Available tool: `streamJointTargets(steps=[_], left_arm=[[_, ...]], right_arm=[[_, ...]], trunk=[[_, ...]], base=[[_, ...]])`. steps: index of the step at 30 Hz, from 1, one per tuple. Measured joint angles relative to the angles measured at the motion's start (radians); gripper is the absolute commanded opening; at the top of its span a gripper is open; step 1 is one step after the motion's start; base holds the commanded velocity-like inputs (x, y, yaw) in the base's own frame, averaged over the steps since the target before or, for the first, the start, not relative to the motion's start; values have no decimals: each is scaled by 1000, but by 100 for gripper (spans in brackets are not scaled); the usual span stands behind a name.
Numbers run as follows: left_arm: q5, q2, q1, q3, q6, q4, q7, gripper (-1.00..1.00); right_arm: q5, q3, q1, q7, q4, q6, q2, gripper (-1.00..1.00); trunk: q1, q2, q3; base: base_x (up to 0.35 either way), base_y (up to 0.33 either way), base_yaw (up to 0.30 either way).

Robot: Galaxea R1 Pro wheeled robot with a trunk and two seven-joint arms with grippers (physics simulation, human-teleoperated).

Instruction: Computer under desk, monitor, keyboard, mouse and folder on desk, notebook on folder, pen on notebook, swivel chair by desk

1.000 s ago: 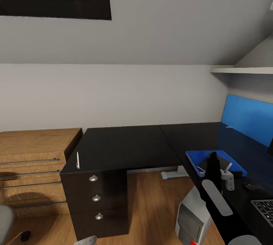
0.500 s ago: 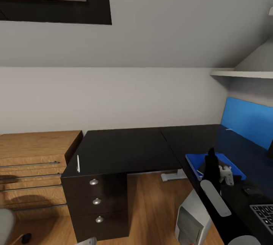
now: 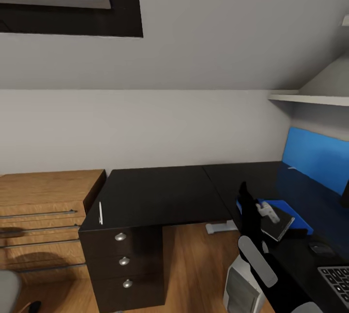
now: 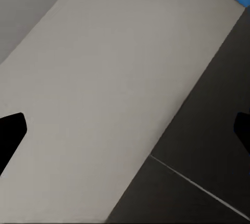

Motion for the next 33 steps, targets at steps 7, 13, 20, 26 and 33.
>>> streamJointTargets(steps=[7, 13, 20, 26, 33], left_arm=[[-1, -1, 0, -4, -1, -1, 0, 100], [-1, 0, 0, -3, -2, -1, 0, 100], [-1, 0, 0, 0, -2, -1, 1, 100], [-1, 0, 0, 0, -2, -1, 1, 100], [-1, 0, 0, 0, -1, 0, 1, 100]], right_arm=[[20, 93, 19, -13, -83, 75, -2, 100], [29, 199, 33, -40, -134, 184, -1, 100], [31, 301, 36, -154, -196, 368, 1, 100], [-22, 287, 37, -198, -206, 458, 2, 100], [-37, 281, 36, -220, -209, 584, 3, 100]], trunk=[[-27, 49, 22], [-50, 91, 41], [-77, 140, 63], [-100, 182, 82], [-127, 231, 103]], base=[[0, 0, 0], [0, 0, 0], [0, 0, 0], [0, 0, 0], [0, 0, 0]])
